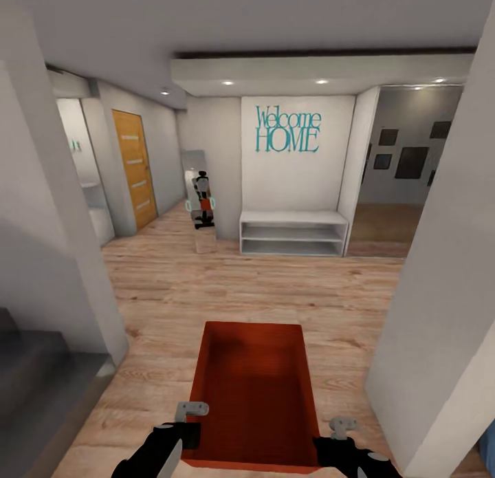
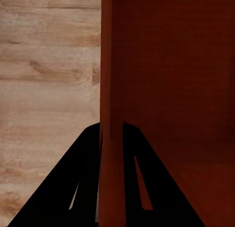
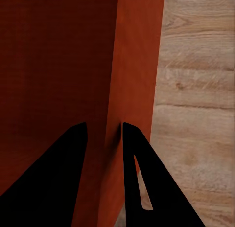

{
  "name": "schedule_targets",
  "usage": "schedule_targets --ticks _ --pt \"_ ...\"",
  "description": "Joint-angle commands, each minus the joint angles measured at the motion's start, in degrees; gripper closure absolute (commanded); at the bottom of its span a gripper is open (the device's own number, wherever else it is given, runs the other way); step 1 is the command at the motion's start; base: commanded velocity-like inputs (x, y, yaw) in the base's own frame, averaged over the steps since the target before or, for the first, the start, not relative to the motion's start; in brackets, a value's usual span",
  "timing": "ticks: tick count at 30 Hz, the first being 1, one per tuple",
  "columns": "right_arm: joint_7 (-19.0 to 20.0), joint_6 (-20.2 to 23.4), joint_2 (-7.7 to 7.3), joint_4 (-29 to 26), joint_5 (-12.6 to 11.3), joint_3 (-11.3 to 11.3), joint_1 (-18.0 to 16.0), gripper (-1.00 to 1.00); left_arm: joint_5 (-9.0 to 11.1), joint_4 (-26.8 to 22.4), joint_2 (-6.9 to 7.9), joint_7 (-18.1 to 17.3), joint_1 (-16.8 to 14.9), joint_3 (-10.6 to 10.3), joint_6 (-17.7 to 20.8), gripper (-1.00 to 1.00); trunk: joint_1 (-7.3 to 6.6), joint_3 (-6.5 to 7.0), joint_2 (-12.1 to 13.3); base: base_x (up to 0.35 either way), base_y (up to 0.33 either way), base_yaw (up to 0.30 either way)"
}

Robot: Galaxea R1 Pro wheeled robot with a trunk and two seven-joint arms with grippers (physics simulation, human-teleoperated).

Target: Move the two storage containers from the living room to the garage. In the garage, place one container on the floor and stack the other container on top of it (either order is fine).

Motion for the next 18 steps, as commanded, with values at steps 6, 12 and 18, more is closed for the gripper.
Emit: schedule_targets --ticks 6,12,18 --pt "-0.87 0.31 0.0 -0.09 3.23 0.7 0.05 1.0 -0.29 -0.27 -0.22 1.76 -0.1 0.71 0.54 1.0 0.06 -0.12 -0.12 0.325 0.02 0.208" --pt "-0.87 0.31 0.0 -0.09 3.27 0.73 0.05 1.0 -0.29 -0.28 -0.25 1.76 -0.1 0.7 0.54 1.0 0.06 -0.12 -0.12 0.325 0.001 0.173" --pt "-0.87 0.31 0.0 -0.09 3.3 0.73 0.05 1.0 -0.29 -0.28 -0.25 1.76 -0.1 0.73 0.54 1.0 0.06 -0.12 -0.12 0.325 0.0 0.012"
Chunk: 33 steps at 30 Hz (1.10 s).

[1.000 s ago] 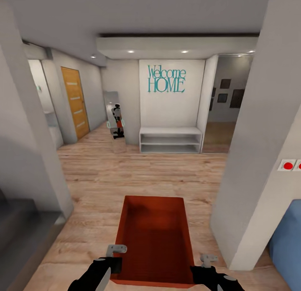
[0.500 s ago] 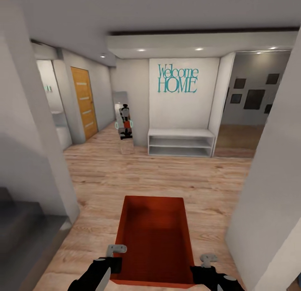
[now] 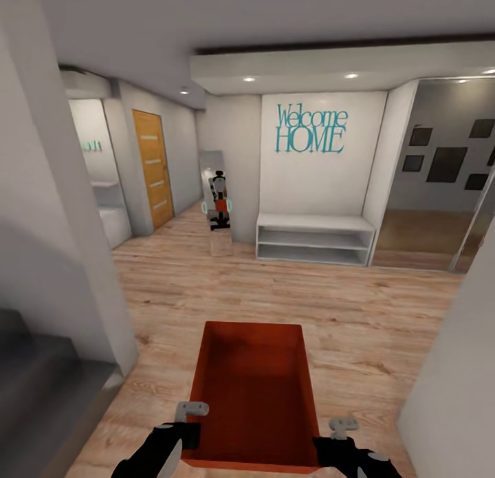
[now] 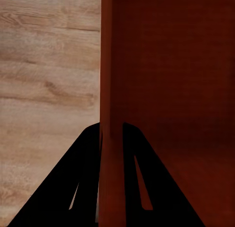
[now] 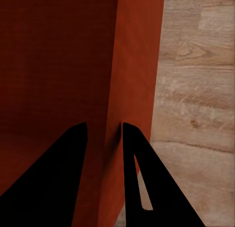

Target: Move the two storage containers from the living room to the garage. In the garage, place one container on the floor and stack the other container on top of it (either order is fine).

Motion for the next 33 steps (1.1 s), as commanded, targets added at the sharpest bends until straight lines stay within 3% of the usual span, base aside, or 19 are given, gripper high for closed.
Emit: schedule_targets --ticks 1,33 --pt "-0.85 0.3 0.0 -0.08 3.33 0.7 0.05 1.0 -0.3 -0.29 -0.27 1.78 -0.09 0.73 0.55 1.0 0.06 -0.12 -0.12 0.325 0.0 0.001" --pt "-0.85 0.3 0.0 -0.08 3.31 0.7 0.05 1.0 -0.3 -0.25 -0.25 1.78 -0.09 0.73 0.55 1.0 0.06 -0.12 -0.12 0.325 0.0 0.0"
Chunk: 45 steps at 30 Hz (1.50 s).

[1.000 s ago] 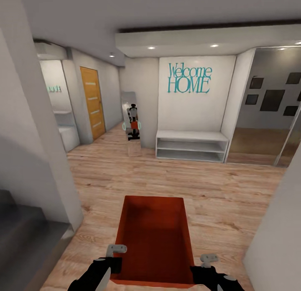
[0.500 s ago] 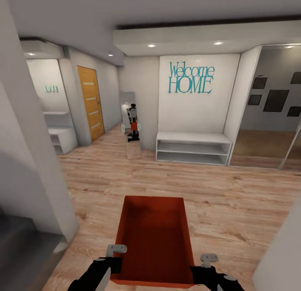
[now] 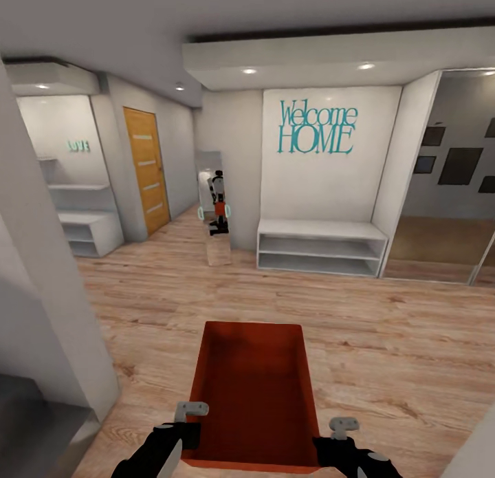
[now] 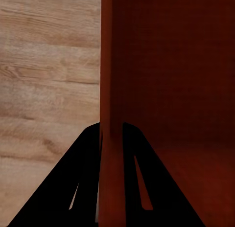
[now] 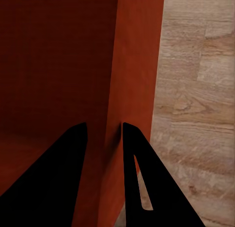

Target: Move the two storage containers from the living room to the garage. In the garage, place one container on the floor and stack the other container on top of it (either order is fine).

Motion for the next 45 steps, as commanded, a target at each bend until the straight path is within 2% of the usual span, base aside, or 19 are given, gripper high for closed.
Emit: schedule_targets --ticks 1,45 --pt "-0.85 0.3 0.0 -0.08 3.3 0.7 0.05 1.0 -0.3 -0.2 -0.26 1.79 -0.11 0.73 0.51 1.0 0.06 -0.12 -0.12 0.325 0.0 0.0" --pt "-0.95 0.21 0.0 -0.08 3.5 0.62 0.05 1.0 -0.3 -0.17 -0.29 1.79 -0.11 0.66 0.51 1.0 0.06 -0.12 -0.12 0.325 0.0 0.0"
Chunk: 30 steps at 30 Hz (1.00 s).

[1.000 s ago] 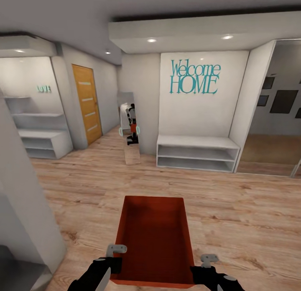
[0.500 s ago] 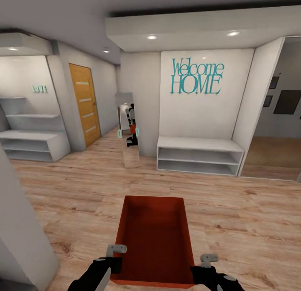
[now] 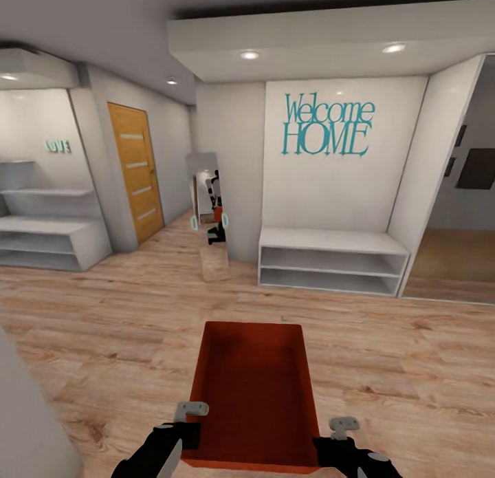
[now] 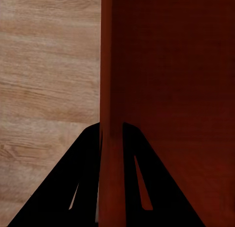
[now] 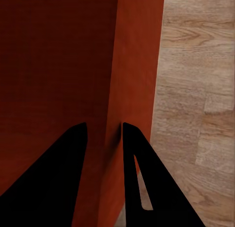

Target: Move the two storage containers from the living room to the garage. In the garage, place one container on the floor and stack the other container on top of it (either order is fine).

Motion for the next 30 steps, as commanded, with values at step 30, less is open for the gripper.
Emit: schedule_targets --ticks 30 --pt "-0.9 0.29 0.0 -0.13 3.23 0.77 0.04 1.0 -0.34 -0.18 -0.29 1.77 -0.1 0.72 0.51 1.0 0.06 -0.12 -0.12 0.325 0.0 0.204"
